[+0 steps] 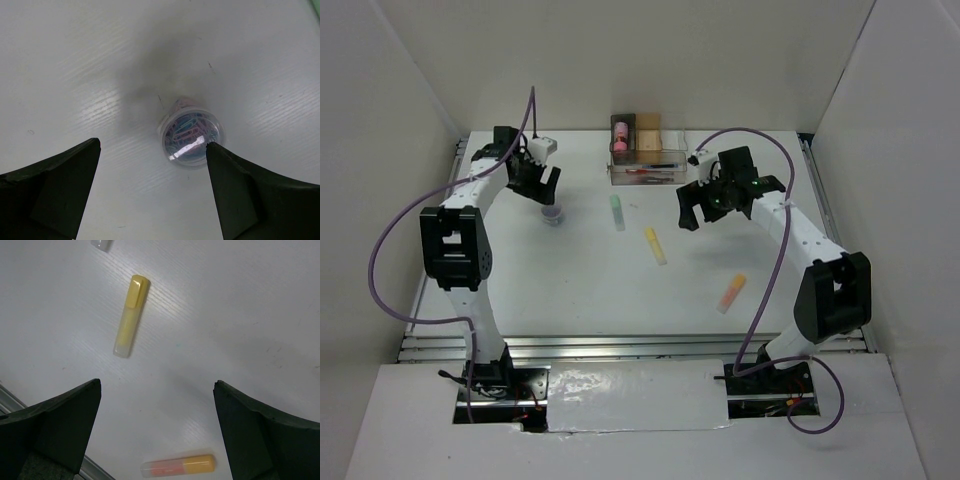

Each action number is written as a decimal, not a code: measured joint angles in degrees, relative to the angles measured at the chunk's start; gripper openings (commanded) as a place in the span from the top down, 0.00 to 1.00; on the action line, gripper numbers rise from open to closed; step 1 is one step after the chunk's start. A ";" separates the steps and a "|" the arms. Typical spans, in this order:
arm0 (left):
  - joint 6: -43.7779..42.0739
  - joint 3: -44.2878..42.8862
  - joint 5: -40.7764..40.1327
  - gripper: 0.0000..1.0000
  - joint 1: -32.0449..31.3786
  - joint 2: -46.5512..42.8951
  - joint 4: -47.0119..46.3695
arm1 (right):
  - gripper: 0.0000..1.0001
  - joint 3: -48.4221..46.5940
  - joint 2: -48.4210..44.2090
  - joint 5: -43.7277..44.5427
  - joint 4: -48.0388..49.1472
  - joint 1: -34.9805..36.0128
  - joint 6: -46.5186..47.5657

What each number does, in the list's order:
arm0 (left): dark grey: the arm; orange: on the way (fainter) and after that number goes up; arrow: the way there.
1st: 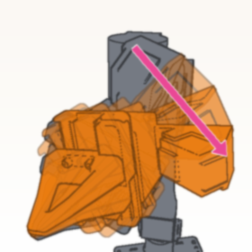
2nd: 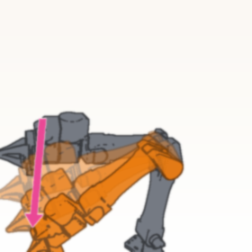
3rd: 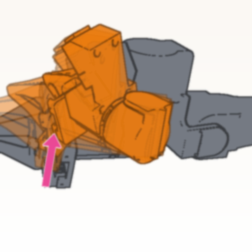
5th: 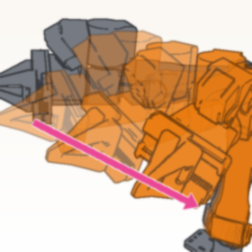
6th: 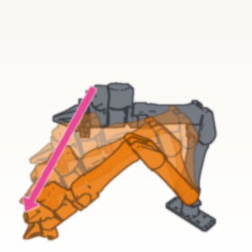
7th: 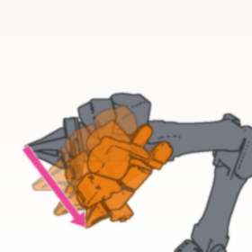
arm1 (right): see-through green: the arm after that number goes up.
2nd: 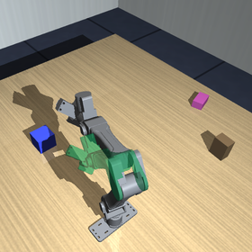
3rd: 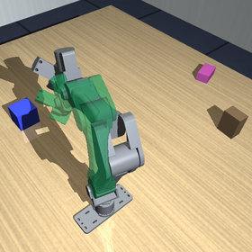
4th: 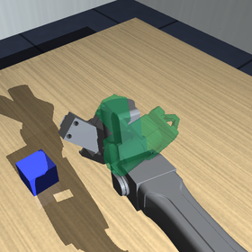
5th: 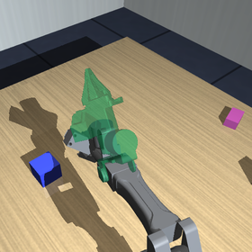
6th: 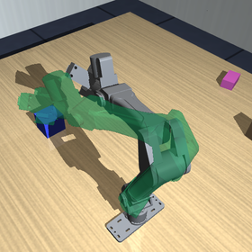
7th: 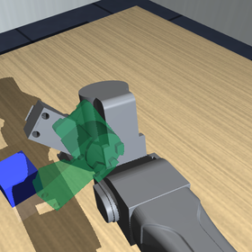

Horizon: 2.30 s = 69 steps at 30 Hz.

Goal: Sort the stationery into containers
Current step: Pick up the stationery from the center of the board.

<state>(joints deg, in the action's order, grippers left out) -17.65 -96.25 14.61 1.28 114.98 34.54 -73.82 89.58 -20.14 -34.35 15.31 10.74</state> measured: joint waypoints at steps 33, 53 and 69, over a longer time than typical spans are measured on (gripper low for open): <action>1.33 8.41 -4.42 0.05 -4.22 2.32 -1.95 | 0.01 0.00 2.08 -1.99 -1.03 -0.74 0.87; 1.31 8.04 -5.86 0.05 -4.79 0.74 -4.17 | 0.01 0.35 2.08 -2.71 -0.98 -0.92 0.87; 1.18 7.89 -6.01 0.29 -5.16 0.63 -4.81 | 0.02 0.35 2.08 -2.97 -0.96 -0.96 0.87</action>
<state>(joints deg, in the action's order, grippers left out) -16.47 -88.36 8.60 -3.88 115.61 29.74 -73.47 91.66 -23.11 -35.31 14.35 11.62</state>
